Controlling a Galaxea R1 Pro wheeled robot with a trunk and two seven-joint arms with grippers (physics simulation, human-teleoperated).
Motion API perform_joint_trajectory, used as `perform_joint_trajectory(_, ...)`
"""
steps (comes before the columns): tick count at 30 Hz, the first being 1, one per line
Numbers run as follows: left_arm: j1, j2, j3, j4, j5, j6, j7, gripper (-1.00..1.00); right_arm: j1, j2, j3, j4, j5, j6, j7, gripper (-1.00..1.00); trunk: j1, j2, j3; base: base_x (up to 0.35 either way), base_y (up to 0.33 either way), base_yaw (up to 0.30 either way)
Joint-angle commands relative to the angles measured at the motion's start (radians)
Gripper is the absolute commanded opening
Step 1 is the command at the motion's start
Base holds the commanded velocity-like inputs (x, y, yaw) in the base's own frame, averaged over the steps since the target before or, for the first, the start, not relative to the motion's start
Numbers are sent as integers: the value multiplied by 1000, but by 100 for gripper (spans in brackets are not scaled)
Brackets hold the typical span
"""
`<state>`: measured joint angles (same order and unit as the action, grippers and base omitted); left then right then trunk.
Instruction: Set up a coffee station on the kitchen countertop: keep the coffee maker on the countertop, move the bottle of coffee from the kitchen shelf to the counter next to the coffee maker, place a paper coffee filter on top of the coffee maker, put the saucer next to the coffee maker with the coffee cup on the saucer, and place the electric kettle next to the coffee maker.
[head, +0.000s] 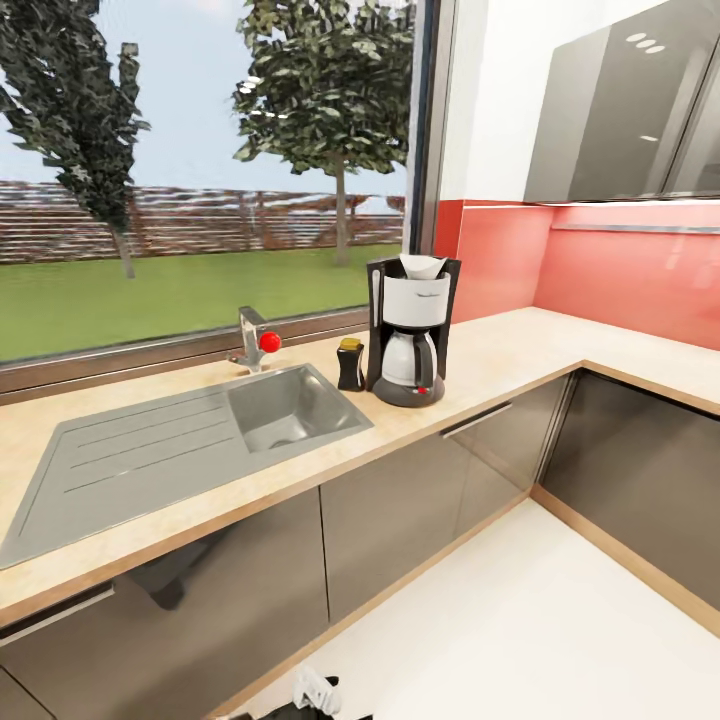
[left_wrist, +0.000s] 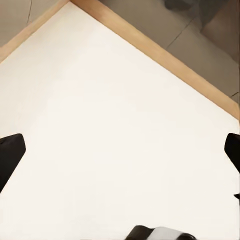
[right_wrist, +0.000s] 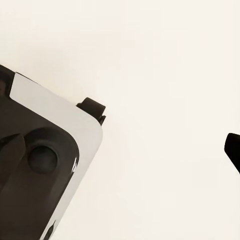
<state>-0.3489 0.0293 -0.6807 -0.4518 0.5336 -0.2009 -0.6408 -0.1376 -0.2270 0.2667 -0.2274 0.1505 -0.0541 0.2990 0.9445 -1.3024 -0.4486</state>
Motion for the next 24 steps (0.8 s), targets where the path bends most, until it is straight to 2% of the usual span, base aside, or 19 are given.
perform_joint_trajectory(1, 4, 5, -8, 3, 7, -8, 1, 100, 0, 0, -4, 0, 11, -4, 3, 100, 0, -1, -1, 0, 0, 0)
perform_joint_trajectory(5, 31, 28, 3, 8, 7, -12, 1, 100, 0, 0, -4, 0, 11, -4, 3, 100, 0, -1, -1, 0, 0, 0)
perform_joint_trajectory(6, 81, 39, 59, 14, 6, -13, -2, 100, 0, 0, -4, 0, 11, -4, 3, 100, 0, -1, -1, 0, 0, 0)
perform_joint_trajectory(8, 100, 43, 92, 19, 6, -14, -13, 100, 0, 1, -4, 0, 11, -4, 3, 100, 0, -1, -1, 0, 0, 0)
perform_joint_trajectory(9, 117, 50, 130, 36, 6, -14, -39, 100, 0, 1, -4, 0, 11, -4, 3, 100, 0, -1, -1, 0, 0, 0)
perform_joint_trajectory(11, 128, 55, 175, 67, 6, -14, -80, 100, 0, 1, -4, 0, 10, -4, 3, 100, 0, -1, -1, 0, 0, 0)
perform_joint_trajectory(12, 136, 59, 229, 108, 6, -14, -128, 100, 0, 1, -4, 0, 10, -4, 2, 100, 0, -1, -1, 0, 0, 0)
perform_joint_trajectory(13, 139, 60, 258, 129, 6, -14, -150, 100, 0, 1, -4, 0, 10, -4, 2, 100, 0, -1, -1, 0, 0, 0)
perform_joint_trajectory(14, 145, 64, 367, 208, 4, -14, -211, 100, 0, 1, -6, -2, 9, -4, 2, 100, 0, -1, -1, 0, 0, 0)
perform_joint_trajectory(16, 147, 64, 415, 261, 4, -14, -233, 100, 0, 2, -6, -4, 9, -4, 2, 100, 0, -1, -1, 0, 0, 0)
perform_joint_trajectory(19, 149, 59, 451, 313, 1, -16, -249, 100, 0, 2, -6, -4, 9, -6, 2, 100, 0, -1, -1, 0, 0, 0)
perform_joint_trajectory(22, 149, 57, 460, 323, 1, -17, -253, 100, 0, 1, -8, -3, 9, -21, 1, 100, 0, -1, -1, 0, 0, 0)
perform_joint_trajectory(24, 149, 56, 462, 325, 0, -17, -254, 100, 0, 0, -8, 1, 8, -60, 1, 100, 0, -1, -1, 0, 0, 0)
